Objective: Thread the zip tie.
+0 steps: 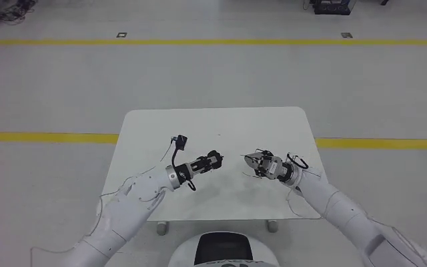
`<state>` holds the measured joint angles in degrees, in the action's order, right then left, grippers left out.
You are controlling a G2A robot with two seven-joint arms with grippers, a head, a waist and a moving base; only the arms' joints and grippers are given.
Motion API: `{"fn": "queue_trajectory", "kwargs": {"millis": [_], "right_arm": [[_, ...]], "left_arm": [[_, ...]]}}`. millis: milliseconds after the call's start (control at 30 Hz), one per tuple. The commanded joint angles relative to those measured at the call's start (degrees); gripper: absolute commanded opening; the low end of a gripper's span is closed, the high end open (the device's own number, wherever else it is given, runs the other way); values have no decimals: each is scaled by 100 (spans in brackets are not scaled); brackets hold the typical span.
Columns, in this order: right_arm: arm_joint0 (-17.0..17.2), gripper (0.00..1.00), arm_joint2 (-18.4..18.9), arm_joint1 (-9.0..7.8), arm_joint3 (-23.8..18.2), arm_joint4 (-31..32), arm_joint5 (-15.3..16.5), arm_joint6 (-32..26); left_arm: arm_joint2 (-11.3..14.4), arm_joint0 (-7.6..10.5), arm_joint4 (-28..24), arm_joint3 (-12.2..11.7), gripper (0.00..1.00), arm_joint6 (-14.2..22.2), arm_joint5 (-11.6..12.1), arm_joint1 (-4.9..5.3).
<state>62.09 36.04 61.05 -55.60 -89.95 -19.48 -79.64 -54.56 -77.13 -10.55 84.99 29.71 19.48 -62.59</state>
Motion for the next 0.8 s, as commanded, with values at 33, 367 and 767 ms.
{"fn": "queue_trajectory", "kwargs": {"millis": [33,367,767], "right_arm": [[187,0,126,23,-143,0,0,0],[400,0,296,121,-157,0,0,0],[899,0,1031,433,-337,0,0,503]], "left_arm": [[138,21,191,26,0,-359,0,-56],[280,19,328,67,0,-919,0,-139],[559,-242,1428,133,0,-2556,0,-255]]}}
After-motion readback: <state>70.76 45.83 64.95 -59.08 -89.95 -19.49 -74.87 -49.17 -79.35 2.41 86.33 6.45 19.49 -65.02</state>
